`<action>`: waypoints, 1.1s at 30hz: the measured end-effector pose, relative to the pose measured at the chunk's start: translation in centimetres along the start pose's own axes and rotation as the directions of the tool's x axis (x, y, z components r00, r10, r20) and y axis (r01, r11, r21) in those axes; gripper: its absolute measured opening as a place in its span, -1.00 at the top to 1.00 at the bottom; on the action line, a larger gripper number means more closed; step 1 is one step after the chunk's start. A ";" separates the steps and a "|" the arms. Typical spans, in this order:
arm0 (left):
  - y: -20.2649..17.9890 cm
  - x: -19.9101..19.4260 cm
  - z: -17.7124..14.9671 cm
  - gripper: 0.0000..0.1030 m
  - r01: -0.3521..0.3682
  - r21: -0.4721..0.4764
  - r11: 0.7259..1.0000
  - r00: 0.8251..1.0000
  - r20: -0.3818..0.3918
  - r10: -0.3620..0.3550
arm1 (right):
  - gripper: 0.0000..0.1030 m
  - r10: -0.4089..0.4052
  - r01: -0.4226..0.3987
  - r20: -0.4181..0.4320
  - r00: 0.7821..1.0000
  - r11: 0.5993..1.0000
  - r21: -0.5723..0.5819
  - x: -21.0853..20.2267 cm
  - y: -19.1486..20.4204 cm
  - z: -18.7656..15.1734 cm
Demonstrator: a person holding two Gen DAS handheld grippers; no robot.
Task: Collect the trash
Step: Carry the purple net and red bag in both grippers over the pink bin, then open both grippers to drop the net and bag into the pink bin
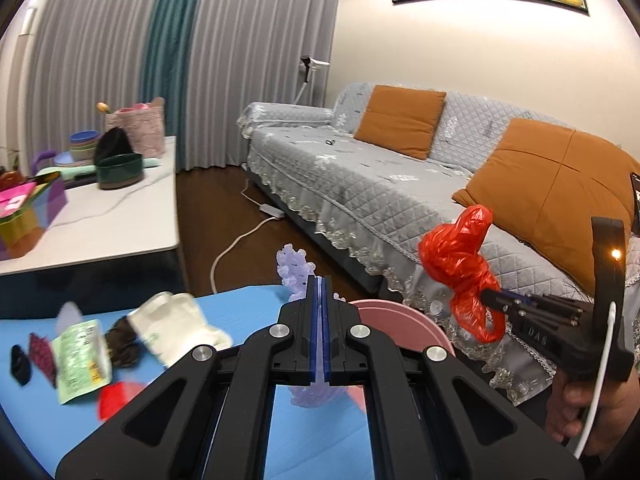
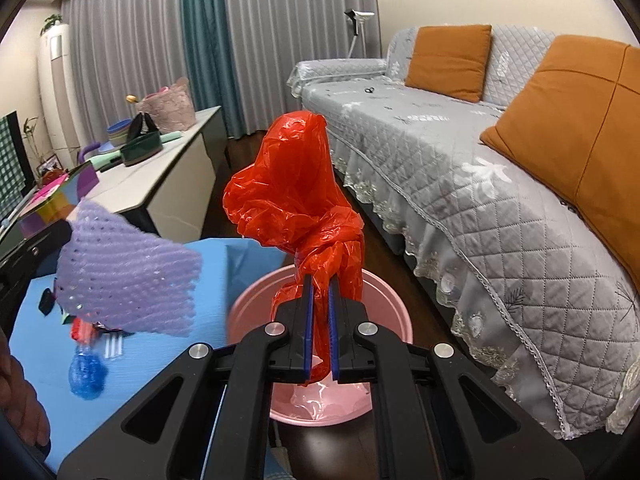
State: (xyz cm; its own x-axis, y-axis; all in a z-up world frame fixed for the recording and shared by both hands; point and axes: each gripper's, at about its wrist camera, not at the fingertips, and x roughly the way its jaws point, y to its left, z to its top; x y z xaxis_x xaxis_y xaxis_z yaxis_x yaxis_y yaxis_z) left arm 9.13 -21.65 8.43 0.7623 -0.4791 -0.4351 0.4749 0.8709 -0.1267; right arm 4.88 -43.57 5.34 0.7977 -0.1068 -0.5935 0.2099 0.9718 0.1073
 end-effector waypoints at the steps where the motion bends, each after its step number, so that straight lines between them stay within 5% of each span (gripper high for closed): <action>1: -0.3 0.8 0.0 0.97 0.004 0.003 1.000 1.000 -0.005 -0.004 | 0.87 -0.002 0.002 -0.006 1.000 1.000 0.005 0.4 -0.3 0.0; 20: -2.1 10.8 -1.7 0.97 0.052 0.029 0.998 0.992 -0.114 -0.048 | 0.86 -0.019 0.021 -0.087 0.996 1.000 0.016 6.0 -1.3 -0.9; 22: -2.0 11.3 -1.7 0.96 0.064 0.024 0.998 0.991 -0.122 -0.061 | 0.77 -0.035 0.036 -0.091 0.995 0.999 0.012 6.3 -1.1 -0.9; 26: -1.5 11.5 -1.5 0.64 0.077 0.003 0.997 0.988 -0.138 -0.076 | -0.06 -0.055 0.058 -0.087 0.995 0.998 0.026 6.4 -1.2 -1.0; 28: -1.3 11.2 -1.5 0.48 0.074 0.001 0.997 0.989 -0.130 -0.073 | -0.08 -0.057 0.060 -0.085 0.995 0.998 0.027 6.3 -1.2 -0.9; 33: -1.1 10.0 -1.1 0.47 0.066 -0.005 0.998 0.992 -0.111 -0.066 | -0.08 -0.055 0.059 -0.075 0.996 0.997 0.044 6.0 -1.1 -0.6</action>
State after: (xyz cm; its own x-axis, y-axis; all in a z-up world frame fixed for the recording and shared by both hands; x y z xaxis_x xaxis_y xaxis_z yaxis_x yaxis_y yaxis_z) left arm 15.79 -27.26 3.27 0.6757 -0.5202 -0.5224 0.5218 0.8380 -0.1595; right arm 9.08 -45.18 1.17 0.7400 -0.1442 -0.6570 0.2813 0.9536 0.1076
